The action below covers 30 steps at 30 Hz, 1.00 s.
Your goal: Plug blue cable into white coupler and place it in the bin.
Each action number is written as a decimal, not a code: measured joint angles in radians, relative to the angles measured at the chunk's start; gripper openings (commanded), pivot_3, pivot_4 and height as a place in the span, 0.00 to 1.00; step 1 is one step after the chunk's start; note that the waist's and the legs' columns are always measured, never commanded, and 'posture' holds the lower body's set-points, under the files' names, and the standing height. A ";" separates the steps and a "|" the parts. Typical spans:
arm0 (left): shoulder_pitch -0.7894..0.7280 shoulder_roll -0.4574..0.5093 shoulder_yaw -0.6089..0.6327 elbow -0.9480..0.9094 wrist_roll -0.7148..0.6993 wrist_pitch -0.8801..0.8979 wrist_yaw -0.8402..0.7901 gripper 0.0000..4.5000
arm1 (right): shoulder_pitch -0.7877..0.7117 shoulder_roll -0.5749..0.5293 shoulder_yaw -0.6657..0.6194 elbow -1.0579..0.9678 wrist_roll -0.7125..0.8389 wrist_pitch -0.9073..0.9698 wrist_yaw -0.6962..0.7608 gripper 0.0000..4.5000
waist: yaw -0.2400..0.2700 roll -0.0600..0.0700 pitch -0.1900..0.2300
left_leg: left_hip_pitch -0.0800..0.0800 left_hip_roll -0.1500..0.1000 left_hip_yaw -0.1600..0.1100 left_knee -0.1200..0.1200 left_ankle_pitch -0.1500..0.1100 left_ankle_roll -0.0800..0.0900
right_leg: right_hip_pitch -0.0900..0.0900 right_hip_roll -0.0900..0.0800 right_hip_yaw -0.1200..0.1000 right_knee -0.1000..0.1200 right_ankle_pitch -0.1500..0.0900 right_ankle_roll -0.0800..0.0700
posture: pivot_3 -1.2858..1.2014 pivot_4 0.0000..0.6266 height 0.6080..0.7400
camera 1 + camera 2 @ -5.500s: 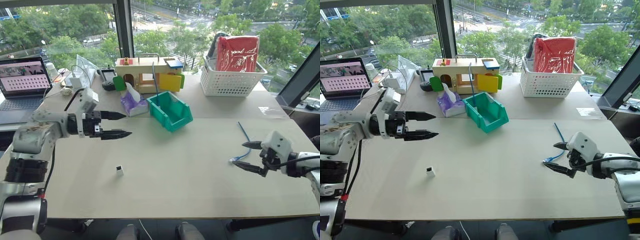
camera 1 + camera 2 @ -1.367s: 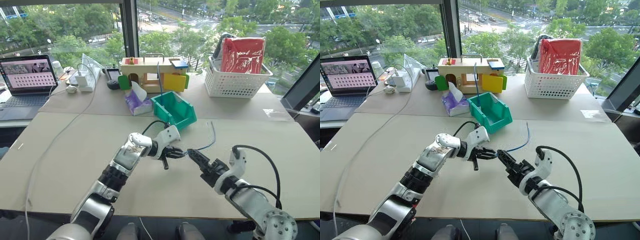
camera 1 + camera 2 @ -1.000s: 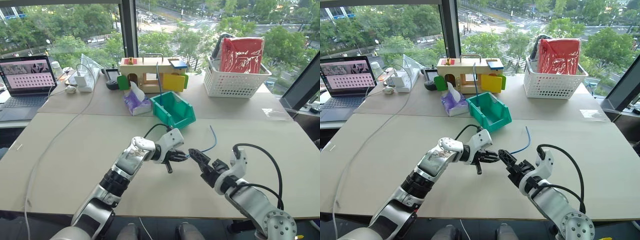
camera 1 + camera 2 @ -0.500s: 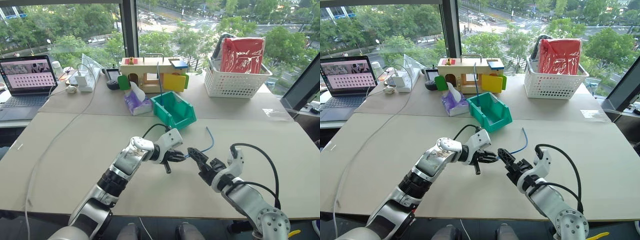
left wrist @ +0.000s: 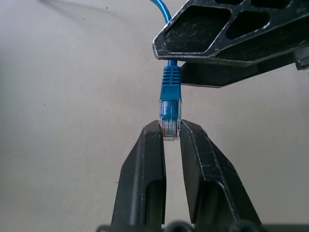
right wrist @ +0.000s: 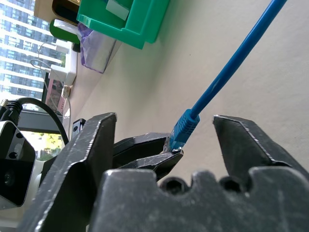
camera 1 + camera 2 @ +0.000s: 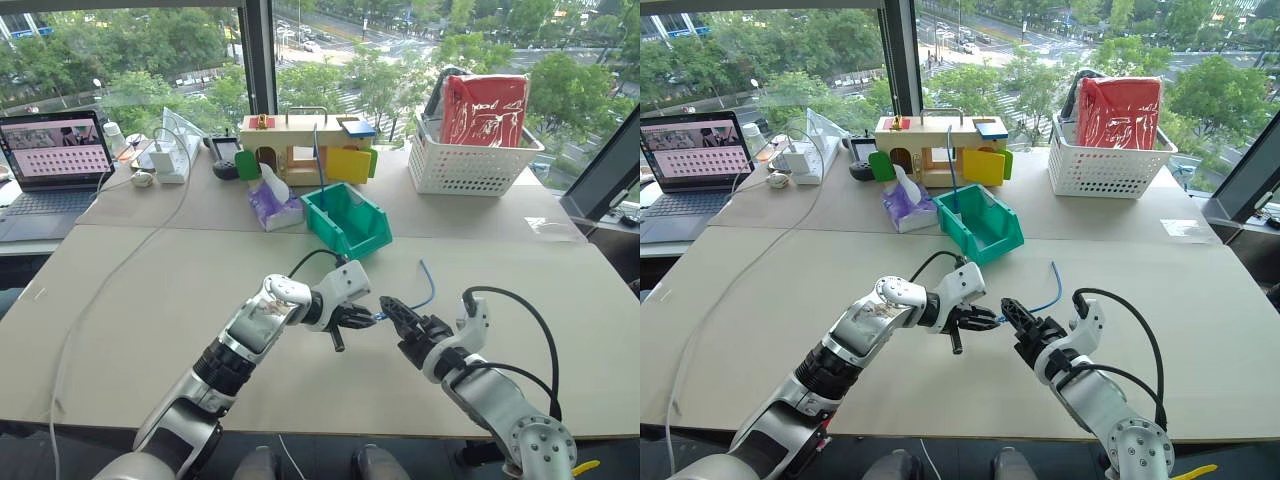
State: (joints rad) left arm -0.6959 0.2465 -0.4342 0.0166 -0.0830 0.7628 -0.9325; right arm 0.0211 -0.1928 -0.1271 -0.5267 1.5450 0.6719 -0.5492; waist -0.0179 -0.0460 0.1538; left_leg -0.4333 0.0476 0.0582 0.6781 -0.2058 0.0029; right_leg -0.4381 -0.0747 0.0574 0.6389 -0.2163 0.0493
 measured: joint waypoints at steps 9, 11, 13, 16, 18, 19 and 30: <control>-0.007 -0.003 0.007 0.022 -0.037 0.003 -0.005 0.08 | 0.030 0.023 -0.003 0.025 0.037 -0.037 -0.003 0.02 | 0.000 0.000 0.000 | 0.000 0.000 0.000 0.000 0.000 0.000 | 0.000 0.000 0.000 0.000 0.000 0.000 | 0.52 0.24 0.81; -0.008 -0.003 0.007 0.023 -0.041 0.004 -0.004 0.08 | 0.030 0.023 -0.003 0.026 0.041 -0.041 -0.003 0.02 | -0.001 0.000 0.000 | 0.000 0.000 0.000 0.000 0.000 0.000 | 0.000 0.000 0.000 0.000 0.000 0.000 | 0.52 0.24 0.81; -0.012 -0.003 0.008 0.023 -0.042 0.005 -0.002 0.08 | 0.030 0.023 -0.003 0.026 0.047 -0.047 -0.003 0.02 | 0.000 0.000 0.000 | 0.000 0.000 0.000 0.000 0.000 0.000 | 0.000 0.000 0.000 0.000 0.000 0.000 | 0.52 0.24 0.81; -0.013 -0.004 0.010 0.023 -0.048 0.005 -0.002 0.16 | 0.029 0.021 -0.001 0.026 0.049 -0.054 -0.002 0.01 | 0.000 0.000 0.000 | 0.000 0.000 0.000 0.000 0.000 0.000 | 0.000 0.000 0.000 0.000 0.000 0.000 | 0.52 0.24 0.81; -0.013 0.000 0.023 0.023 -0.071 0.007 -0.014 0.29 | 0.029 0.018 0.000 0.026 0.048 -0.056 0.000 0.00 | 0.000 0.000 0.000 | 0.000 0.000 0.000 0.000 0.000 0.000 | 0.000 0.000 0.000 0.000 0.000 0.000 | 0.52 0.24 0.81; -0.015 0.005 0.029 0.022 -0.087 0.010 -0.032 0.38 | 0.029 0.018 0.003 0.026 0.047 -0.056 0.001 0.00 | -0.001 0.000 0.000 | 0.000 0.000 0.000 0.000 0.000 0.000 | 0.000 0.000 0.000 0.000 0.000 0.000 | 0.52 0.24 0.81; -0.079 0.210 0.331 0.022 -0.296 0.004 -0.158 0.99 | 0.081 0.072 -0.055 -0.034 0.035 -0.181 0.024 0.00 | -0.017 0.000 0.000 | 0.000 0.002 -0.001 -0.002 0.000 0.000 | -0.001 0.002 0.000 0.000 -0.001 -0.002 | 0.52 0.24 0.81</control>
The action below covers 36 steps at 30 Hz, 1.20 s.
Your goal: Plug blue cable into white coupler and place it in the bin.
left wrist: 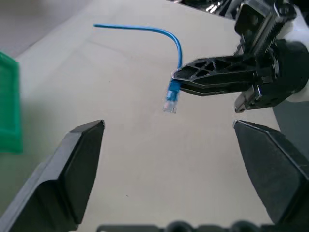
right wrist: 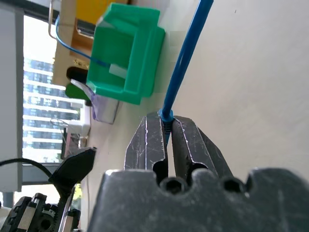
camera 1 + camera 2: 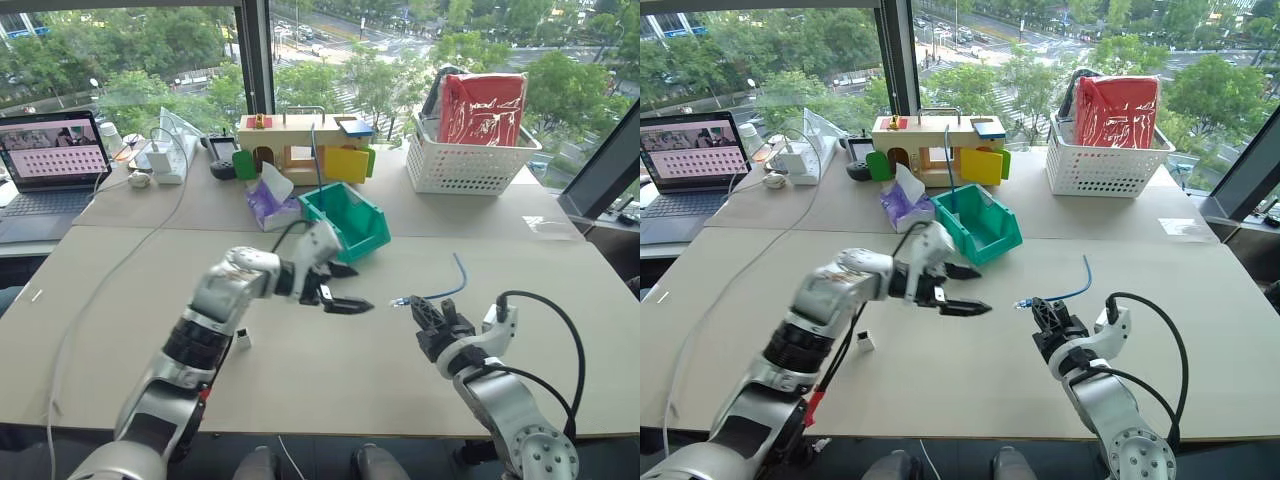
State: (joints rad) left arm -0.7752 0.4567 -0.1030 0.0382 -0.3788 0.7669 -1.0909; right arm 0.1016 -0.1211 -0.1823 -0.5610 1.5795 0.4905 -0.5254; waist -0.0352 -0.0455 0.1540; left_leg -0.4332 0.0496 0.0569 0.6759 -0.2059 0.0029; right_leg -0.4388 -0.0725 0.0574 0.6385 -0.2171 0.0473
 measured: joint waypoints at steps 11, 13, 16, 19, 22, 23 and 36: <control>0.336 0.329 0.331 -0.081 -0.133 -0.089 -0.127 0.99 | -0.047 -0.025 0.017 0.039 0.056 0.001 0.012 0.00 | -0.016 0.001 0.001 | 0.004 0.001 0.000 -0.003 0.000 0.000 | 0.000 -0.001 0.000 0.001 0.001 -0.008 | 0.52 0.24 0.81; 0.447 0.337 0.431 -0.102 -0.141 -0.145 -0.123 0.99 | -0.068 -0.030 0.028 0.064 0.074 0.011 0.013 0.00 | -0.011 0.001 0.001 | 0.004 0.001 0.001 -0.004 0.000 0.000 | 0.000 -0.001 0.000 0.001 0.000 -0.008 | 0.52 0.24 0.81; 0.573 0.308 0.512 -0.167 -0.174 -0.187 -0.099 0.99 | -0.097 -0.042 0.054 0.092 0.095 0.034 0.015 0.00 | 0.000 0.001 0.001 | 0.003 0.001 0.001 -0.004 0.000 0.000 | 0.001 -0.004 -0.001 0.001 -0.001 -0.010 | 0.52 0.24 0.81; 0.704 0.245 0.541 -0.253 -0.176 -0.227 -0.044 0.99 | -0.120 -0.053 0.064 0.122 0.113 0.049 0.017 0.00 | 0.004 0.001 0.001 | 0.003 0.001 0.002 -0.004 0.000 0.000 | 0.003 -0.005 0.000 -0.003 -0.001 -0.011 | 0.52 0.24 0.81; 0.811 0.179 0.538 -0.325 -0.172 -0.250 0.025 0.99 | -0.129 -0.059 0.071 0.139 0.124 0.063 0.019 0.00 | 0.003 0.000 0.000 | 0.003 0.001 0.002 -0.004 0.000 0.000 | 0.003 -0.004 -0.001 -0.005 0.000 -0.010 | 0.52 0.24 0.81; 0.846 0.149 0.533 -0.360 -0.164 -0.267 0.064 0.99 | -0.130 -0.059 0.075 0.144 0.127 0.066 0.019 0.00 | 0.004 0.000 0.000 | 0.003 0.001 0.002 -0.004 0.000 0.000 | 0.003 -0.004 -0.001 -0.005 0.000 -0.010 | 0.52 0.24 0.81; 1.077 -0.127 0.346 -0.635 0.000 -0.306 0.524 0.99 | -0.130 -0.049 0.090 0.158 0.132 0.074 0.025 0.00 | 0.000 0.001 -0.001 | 0.004 0.000 0.002 -0.005 0.000 0.000 | 0.004 -0.002 0.000 -0.006 0.002 -0.007 | 0.52 0.24 0.81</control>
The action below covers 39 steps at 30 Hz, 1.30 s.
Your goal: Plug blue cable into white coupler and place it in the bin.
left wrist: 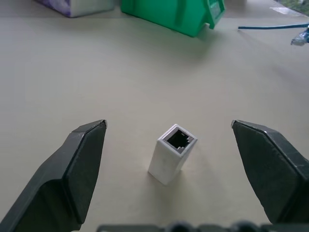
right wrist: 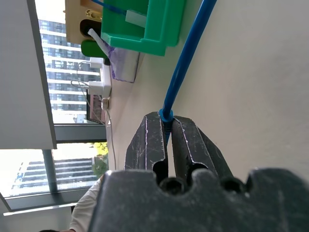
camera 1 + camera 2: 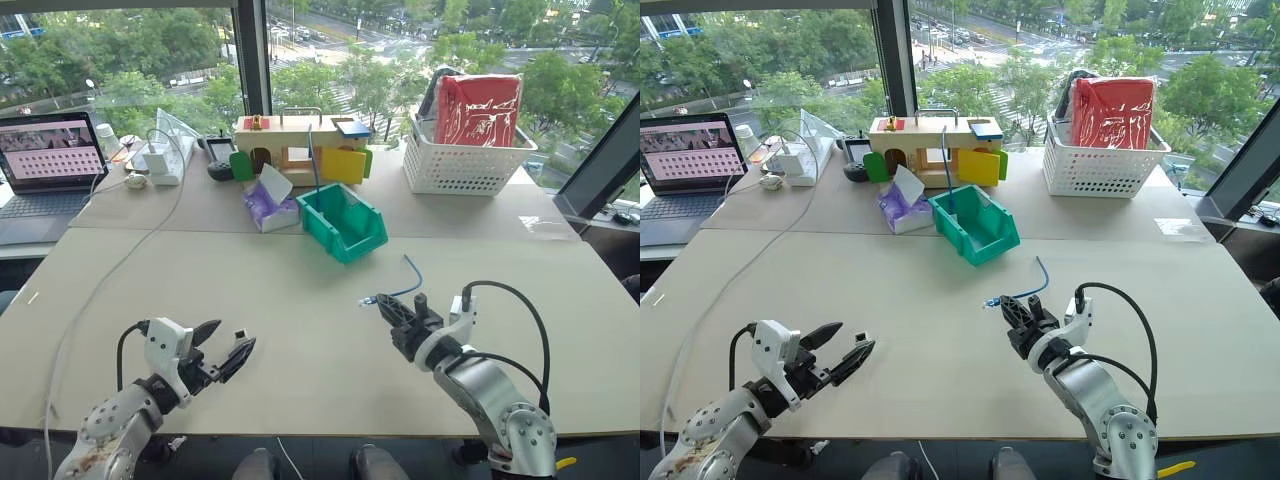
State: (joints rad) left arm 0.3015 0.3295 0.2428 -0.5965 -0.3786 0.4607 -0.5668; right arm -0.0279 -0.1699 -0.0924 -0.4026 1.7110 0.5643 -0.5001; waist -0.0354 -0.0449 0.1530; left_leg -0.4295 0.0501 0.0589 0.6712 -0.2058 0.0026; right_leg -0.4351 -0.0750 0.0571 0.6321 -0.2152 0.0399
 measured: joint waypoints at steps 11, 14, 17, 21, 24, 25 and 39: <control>0.074 -0.121 -0.206 -0.119 0.219 0.135 0.347 0.99 | 0.003 -0.044 0.004 -0.003 0.007 0.017 -0.006 0.00 | -0.004 0.000 0.000 | 0.000 0.000 0.000 0.000 0.000 0.000 | 0.000 0.000 0.000 -0.001 -0.006 0.003 | 0.52 0.24 0.81; 0.059 -0.152 -0.242 -0.148 0.230 0.216 0.404 0.99 | 0.006 -0.074 0.003 -0.008 0.039 0.028 -0.019 0.00 | -0.003 0.000 0.000 | 0.000 0.000 0.000 0.000 0.000 0.000 | 0.000 0.000 0.000 -0.001 -0.006 0.003 | 0.52 0.24 0.81; 0.039 -0.168 -0.275 -0.187 0.233 0.299 0.445 0.99 | 0.007 -0.085 0.004 -0.021 0.061 0.033 -0.034 0.00 | -0.004 0.000 0.000 | 0.000 0.000 0.000 0.000 0.000 0.000 | 0.000 0.000 0.000 -0.001 -0.006 0.003 | 0.52 0.24 0.81; -0.008 -0.157 -0.281 -0.216 0.235 0.412 0.471 0.99 | 0.010 -0.089 0.006 -0.029 0.070 0.032 -0.052 0.00 | -0.004 0.002 -0.001 | 0.000 0.000 -0.001 -0.001 0.000 0.000 | 0.000 0.001 0.000 -0.001 -0.006 0.003 | 0.52 0.24 0.81; -0.068 -0.179 -0.280 -0.228 0.235 0.513 0.504 0.99 | 0.012 -0.088 0.015 -0.064 0.071 0.031 -0.072 0.00 | -0.003 0.004 -0.002 | 0.000 -0.001 -0.001 0.000 0.000 0.000 | 0.000 0.001 0.000 -0.001 -0.006 0.003 | 0.52 0.24 0.81; -0.087 -0.189 -0.278 -0.232 0.235 0.546 0.515 0.99 | 0.012 -0.086 0.018 -0.072 0.071 0.029 -0.073 0.00 | -0.003 0.004 -0.003 | 0.000 -0.001 -0.001 0.000 0.000 0.000 | 0.001 0.001 0.000 -0.001 -0.006 0.003 | 0.52 0.24 0.81; -0.250 -0.252 -0.211 -0.218 0.233 0.771 0.574 0.99 | 0.012 -0.055 0.039 -0.076 0.040 -0.001 -0.075 0.00 | -0.004 0.004 -0.003 | 0.007 -0.001 -0.002 -0.001 0.000 0.000 | 0.007 0.002 0.000 -0.002 -0.006 0.003 | 0.52 0.24 0.81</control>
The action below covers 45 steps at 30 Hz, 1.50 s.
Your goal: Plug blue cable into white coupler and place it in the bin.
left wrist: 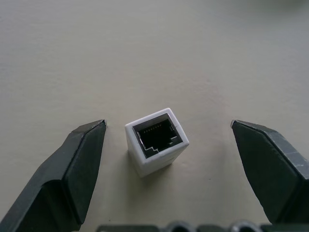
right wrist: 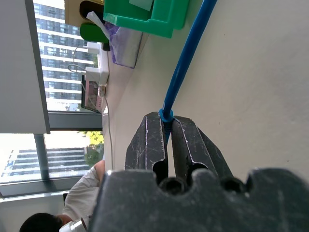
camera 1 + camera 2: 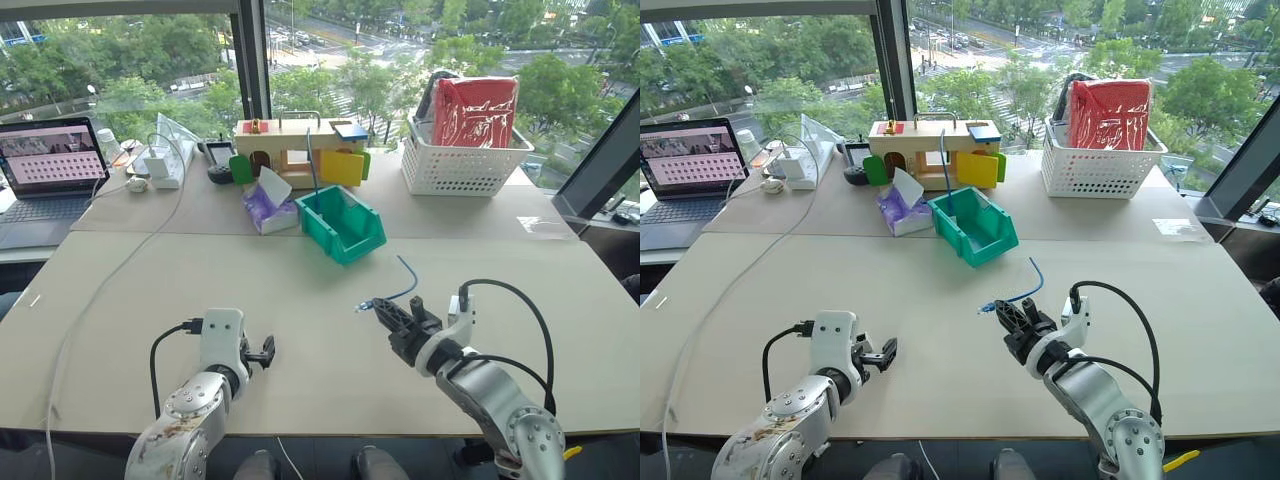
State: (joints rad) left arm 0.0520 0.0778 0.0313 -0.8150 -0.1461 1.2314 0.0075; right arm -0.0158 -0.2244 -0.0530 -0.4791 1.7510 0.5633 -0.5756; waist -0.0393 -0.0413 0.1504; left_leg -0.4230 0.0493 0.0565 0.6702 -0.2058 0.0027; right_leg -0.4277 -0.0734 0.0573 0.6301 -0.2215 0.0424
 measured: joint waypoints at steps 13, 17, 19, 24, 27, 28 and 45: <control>-0.055 0.065 0.012 0.025 0.023 0.051 0.000 0.16 | -0.001 0.023 -0.001 0.010 -0.040 -0.015 0.035 0.00 | 0.000 0.000 0.000 | 0.000 0.000 -0.001 -0.001 0.000 0.000 | 0.001 -0.001 0.000 -0.001 0.000 0.000 | 0.52 0.24 0.81; -0.097 0.157 -0.021 0.099 0.020 -0.019 -0.077 0.16 | 0.000 0.038 -0.003 0.012 -0.057 -0.025 0.046 0.00 | 0.003 0.000 0.000 | 0.000 0.000 -0.001 -0.001 0.000 0.000 | 0.000 -0.001 0.000 -0.002 0.000 0.000 | 0.52 0.24 0.81; -0.142 0.246 -0.057 0.183 -0.004 -0.119 -0.187 0.16 | 0.000 0.044 -0.004 0.013 -0.071 -0.033 0.051 0.00 | 0.005 0.000 0.000 | -0.001 0.000 -0.001 -0.001 0.000 0.000 | -0.001 -0.001 0.000 -0.002 0.000 0.000 | 0.52 0.24 0.81; -0.297 0.410 -0.194 0.413 -0.032 -0.456 -0.520 0.16 | 0.007 0.068 -0.017 0.007 -0.122 -0.058 0.073 0.00 | 0.011 0.000 0.000 | -0.005 -0.001 0.001 -0.003 0.000 0.000 | -0.005 -0.003 0.000 -0.004 0.003 -0.006 | 0.52 0.24 0.81; -0.421 0.433 -0.248 0.612 -0.042 -0.692 -0.730 0.16 | 0.037 0.101 -0.035 -0.015 -0.163 -0.093 0.075 0.00 | 0.018 0.000 0.000 | -0.009 -0.002 0.002 -0.004 0.000 0.000 | -0.009 -0.003 0.001 -0.004 0.005 -0.005 | 0.52 0.24 0.81; -0.460 0.423 -0.263 0.688 -0.044 -0.747 -0.785 0.16 | 0.042 0.114 -0.039 -0.020 -0.179 -0.107 0.075 0.00 | 0.020 0.000 0.000 | -0.010 -0.002 0.002 -0.004 0.000 0.000 | -0.010 -0.002 0.000 -0.004 0.006 -0.003 | 0.52 0.24 0.81; -0.823 0.197 -0.430 1.448 0.099 -1.279 -1.116 0.16 | -0.006 0.126 -0.009 -0.075 -0.464 -0.148 0.104 0.00 | 0.021 0.000 0.000 | -0.014 -0.003 0.000 -0.003 0.000 0.001 | -0.010 0.000 0.000 -0.003 0.007 0.001 | 0.52 0.24 0.81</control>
State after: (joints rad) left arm -0.7711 0.2747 -0.3989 0.6332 -0.0475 -0.0478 -1.1089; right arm -0.0218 -0.0984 -0.0624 -0.5537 1.2867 0.4157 -0.4716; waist -0.0178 -0.0413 0.1506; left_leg -0.4367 0.0468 0.0562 0.6672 -0.2053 0.0036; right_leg -0.4382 -0.0729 0.0572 0.6273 -0.2143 0.0432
